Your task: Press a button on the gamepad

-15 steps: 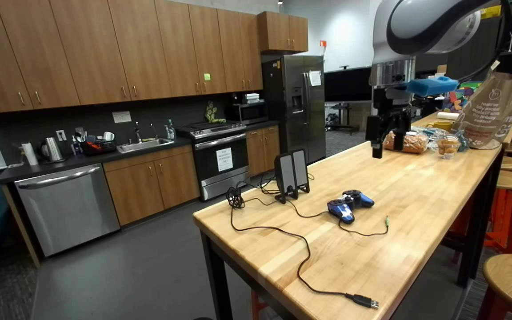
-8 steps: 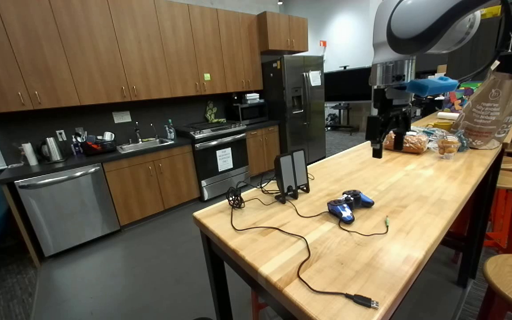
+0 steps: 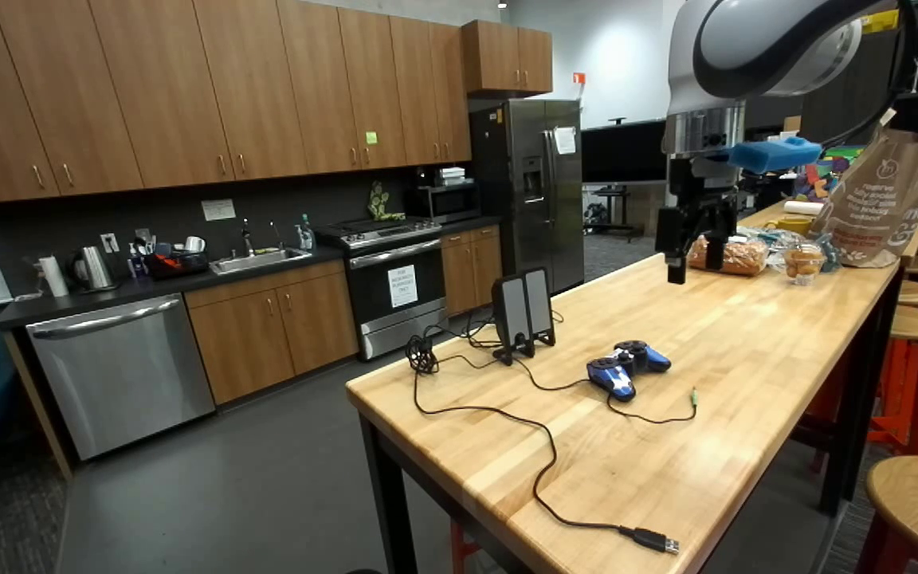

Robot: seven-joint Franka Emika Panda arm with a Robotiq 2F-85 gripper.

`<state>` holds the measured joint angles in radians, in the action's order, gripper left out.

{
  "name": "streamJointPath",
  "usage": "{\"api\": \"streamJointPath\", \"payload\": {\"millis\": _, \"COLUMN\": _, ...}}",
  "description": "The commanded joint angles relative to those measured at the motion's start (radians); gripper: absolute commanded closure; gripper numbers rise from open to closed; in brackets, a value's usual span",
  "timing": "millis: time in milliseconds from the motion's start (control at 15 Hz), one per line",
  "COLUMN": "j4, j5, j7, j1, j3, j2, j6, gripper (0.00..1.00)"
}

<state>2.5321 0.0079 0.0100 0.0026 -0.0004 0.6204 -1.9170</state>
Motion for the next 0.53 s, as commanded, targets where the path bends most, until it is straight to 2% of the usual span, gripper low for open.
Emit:
{"api": "streamJointPath", "payload": {"millis": 0, "j4": -0.002, "j5": 0.0, "j7": -0.001, "j1": -0.001, "j3": 0.001, "j2": 0.0, "j6": 0.002, "gripper": 0.0}}
{"api": "streamJointPath", "payload": {"millis": 467, "j4": 0.018, "j5": 0.032, "j7": 0.001, "j1": 0.012, "j3": 0.005, "j2": -0.035, "j6": -0.042, "gripper": 0.0}}
